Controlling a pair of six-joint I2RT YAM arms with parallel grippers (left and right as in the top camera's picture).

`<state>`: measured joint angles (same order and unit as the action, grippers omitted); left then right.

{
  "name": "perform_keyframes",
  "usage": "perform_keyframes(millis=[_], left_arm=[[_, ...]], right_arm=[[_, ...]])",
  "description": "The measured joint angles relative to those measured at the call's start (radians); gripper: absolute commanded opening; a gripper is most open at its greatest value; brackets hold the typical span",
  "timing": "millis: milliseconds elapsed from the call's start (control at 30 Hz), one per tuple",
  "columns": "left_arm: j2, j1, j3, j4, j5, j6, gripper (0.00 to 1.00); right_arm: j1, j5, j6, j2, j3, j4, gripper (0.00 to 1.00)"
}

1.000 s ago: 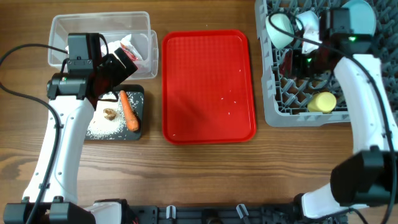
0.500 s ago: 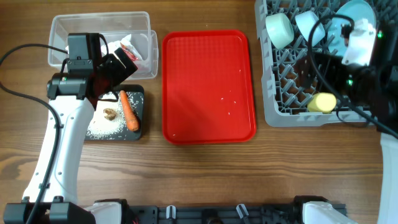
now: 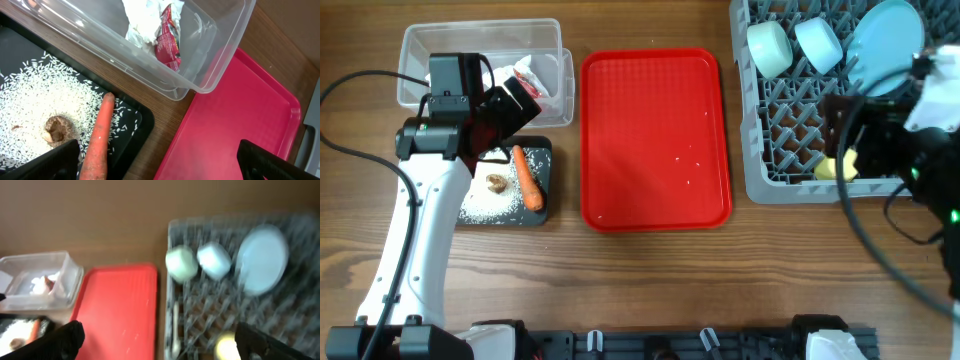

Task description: Sort waste into correct bins and load items into the dishwasher rack

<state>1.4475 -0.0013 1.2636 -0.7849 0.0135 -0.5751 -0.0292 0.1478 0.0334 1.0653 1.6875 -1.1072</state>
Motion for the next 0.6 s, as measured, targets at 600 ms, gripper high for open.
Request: perform_keyframes(millis=[600], left_arm=[[0.000,0.000,0.000,0.000,0.000,0.000,1.00]], right_arm=[[0.003,-0.021,-0.064,-0.642,-1.179,0.950,0.99]])
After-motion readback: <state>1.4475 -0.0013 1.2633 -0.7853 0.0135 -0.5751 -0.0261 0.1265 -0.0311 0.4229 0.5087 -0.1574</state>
